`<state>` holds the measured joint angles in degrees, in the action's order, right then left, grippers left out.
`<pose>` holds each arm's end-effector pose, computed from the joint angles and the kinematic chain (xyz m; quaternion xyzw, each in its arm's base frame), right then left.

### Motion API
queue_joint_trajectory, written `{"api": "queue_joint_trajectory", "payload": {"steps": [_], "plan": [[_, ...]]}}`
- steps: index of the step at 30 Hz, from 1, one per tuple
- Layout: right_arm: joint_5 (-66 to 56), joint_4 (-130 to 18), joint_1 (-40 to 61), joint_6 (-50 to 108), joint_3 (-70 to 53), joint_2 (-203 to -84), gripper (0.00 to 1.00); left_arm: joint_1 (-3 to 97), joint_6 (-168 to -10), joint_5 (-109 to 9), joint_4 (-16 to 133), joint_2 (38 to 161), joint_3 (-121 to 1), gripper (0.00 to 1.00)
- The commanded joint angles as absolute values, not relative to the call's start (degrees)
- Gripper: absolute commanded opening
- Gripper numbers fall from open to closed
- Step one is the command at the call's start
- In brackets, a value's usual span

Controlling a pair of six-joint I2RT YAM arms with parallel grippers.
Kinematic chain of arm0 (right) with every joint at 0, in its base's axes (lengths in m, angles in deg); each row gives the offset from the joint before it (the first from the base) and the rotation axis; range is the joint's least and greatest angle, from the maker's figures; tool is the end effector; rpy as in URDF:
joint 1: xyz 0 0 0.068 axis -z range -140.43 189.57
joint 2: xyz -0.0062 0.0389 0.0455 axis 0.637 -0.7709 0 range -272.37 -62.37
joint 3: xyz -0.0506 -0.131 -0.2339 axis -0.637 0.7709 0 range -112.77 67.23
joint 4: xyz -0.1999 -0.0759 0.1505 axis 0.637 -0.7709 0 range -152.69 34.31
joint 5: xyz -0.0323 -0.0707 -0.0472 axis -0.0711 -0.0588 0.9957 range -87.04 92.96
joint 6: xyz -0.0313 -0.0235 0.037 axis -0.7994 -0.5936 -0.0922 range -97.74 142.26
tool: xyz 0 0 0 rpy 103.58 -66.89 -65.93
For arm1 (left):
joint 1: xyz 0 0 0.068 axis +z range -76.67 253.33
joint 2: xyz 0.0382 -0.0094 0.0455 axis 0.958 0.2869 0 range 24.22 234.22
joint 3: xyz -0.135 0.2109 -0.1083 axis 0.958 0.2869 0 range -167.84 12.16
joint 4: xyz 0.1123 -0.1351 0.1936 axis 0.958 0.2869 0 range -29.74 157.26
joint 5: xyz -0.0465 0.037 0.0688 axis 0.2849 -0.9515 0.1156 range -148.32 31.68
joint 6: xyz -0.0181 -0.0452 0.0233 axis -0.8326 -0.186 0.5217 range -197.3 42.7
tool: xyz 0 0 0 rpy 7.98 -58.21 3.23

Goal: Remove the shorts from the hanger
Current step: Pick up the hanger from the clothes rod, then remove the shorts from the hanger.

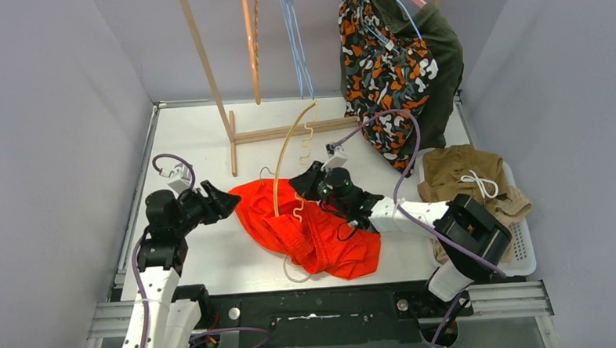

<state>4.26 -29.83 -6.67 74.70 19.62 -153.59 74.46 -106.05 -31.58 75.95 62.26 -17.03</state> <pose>0.2418 0.2514 0.2186 0.0504 0.8061 0.4413 0.3911 0.1598 -0.0129 0.2538 -0.0902 0.8230 -0.3145 0.4644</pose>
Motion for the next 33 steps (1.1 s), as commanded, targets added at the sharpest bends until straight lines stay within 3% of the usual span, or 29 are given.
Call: {"api": "queue_joint_trajectory", "payload": {"steps": [1,5,13,19,26,33], "plan": [[11.9,-12.4,-12.0,75.1,23.5,-148.3,0.00,74.8,-116.7,-21.3,64.3,61.9,-13.6,0.58],[19.6,-6.8,-17.3,70.3,26.9,-144.2,0.00,74.7,-125.6,-16.4,55.6,61.9,-7.9,0.59],[33.5,11.0,-27.8,62.6,38.7,-139.7,0.00,73.9,-130.3,-12.3,53.4,61.1,-7.0,0.59],[30.8,23.2,-30.7,57.5,41.5,-142.2,0.00,70.2,-128.7,-11.1,49.2,62.0,-6.8,0.60],[26.9,17.6,-31.2,56.1,38.6,-139.2,0.00,60.0,-118.3,-24.9,62.8,62.3,-13.1,0.60],[23.1,17.2,-31.4,55.8,39.4,-136.0,0.00,51.2,-119.6,-28.4,55.3,66.7,-12.9,0.54]]}}
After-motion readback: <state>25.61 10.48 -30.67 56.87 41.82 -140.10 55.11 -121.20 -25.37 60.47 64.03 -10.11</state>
